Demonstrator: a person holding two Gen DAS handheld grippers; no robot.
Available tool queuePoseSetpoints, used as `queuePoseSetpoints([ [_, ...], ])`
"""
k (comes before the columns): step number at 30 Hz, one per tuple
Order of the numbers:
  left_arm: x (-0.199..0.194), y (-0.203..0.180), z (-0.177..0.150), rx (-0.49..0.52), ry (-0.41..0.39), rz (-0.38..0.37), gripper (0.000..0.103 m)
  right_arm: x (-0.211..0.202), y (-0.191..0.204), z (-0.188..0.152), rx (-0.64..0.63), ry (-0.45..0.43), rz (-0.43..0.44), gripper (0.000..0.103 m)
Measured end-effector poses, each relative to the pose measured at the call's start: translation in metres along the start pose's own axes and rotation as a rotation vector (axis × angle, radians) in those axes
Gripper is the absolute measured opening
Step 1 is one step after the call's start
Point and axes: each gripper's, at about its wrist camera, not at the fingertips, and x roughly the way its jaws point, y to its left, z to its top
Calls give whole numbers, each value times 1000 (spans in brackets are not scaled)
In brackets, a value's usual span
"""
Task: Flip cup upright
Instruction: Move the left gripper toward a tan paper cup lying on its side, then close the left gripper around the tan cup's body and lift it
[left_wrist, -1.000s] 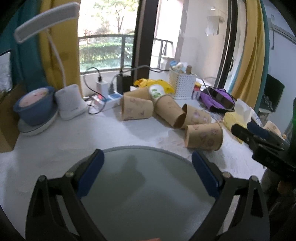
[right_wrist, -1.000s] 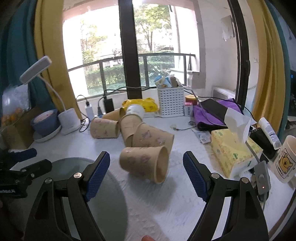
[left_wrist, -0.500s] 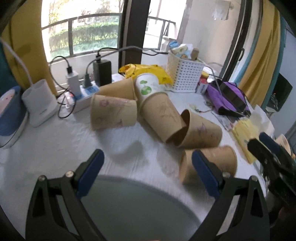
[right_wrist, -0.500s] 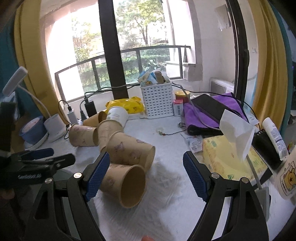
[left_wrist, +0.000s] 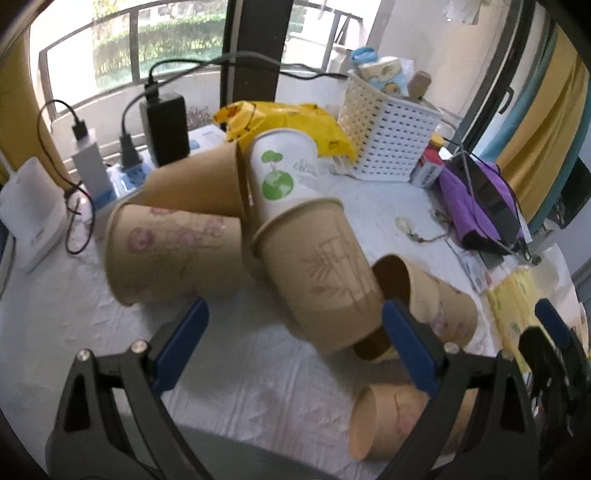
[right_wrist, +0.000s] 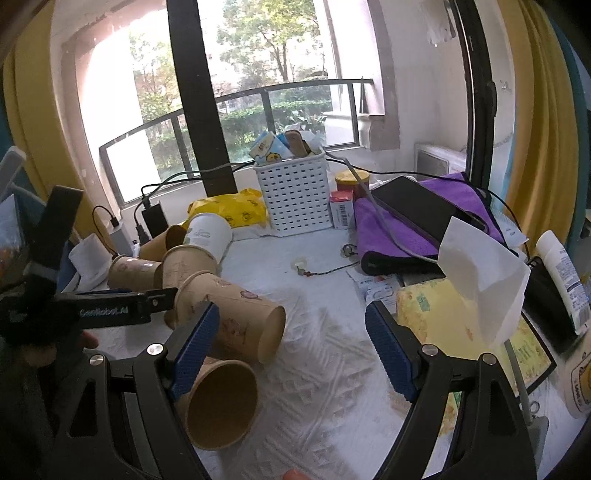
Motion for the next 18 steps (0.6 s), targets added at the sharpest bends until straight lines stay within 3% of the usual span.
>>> queuePoseSetpoints([
  [6, 12, -4, 13, -22, 7, -14, 96, 5, -7, 0, 19, 8, 1, 84],
  [12, 17, -8, 17, -44, 52, -63, 70, 4, -7, 0, 18, 4, 1, 84],
  [18, 27, -9, 10, -63, 108, -81, 66, -1, -5, 0, 16, -6, 6, 84],
])
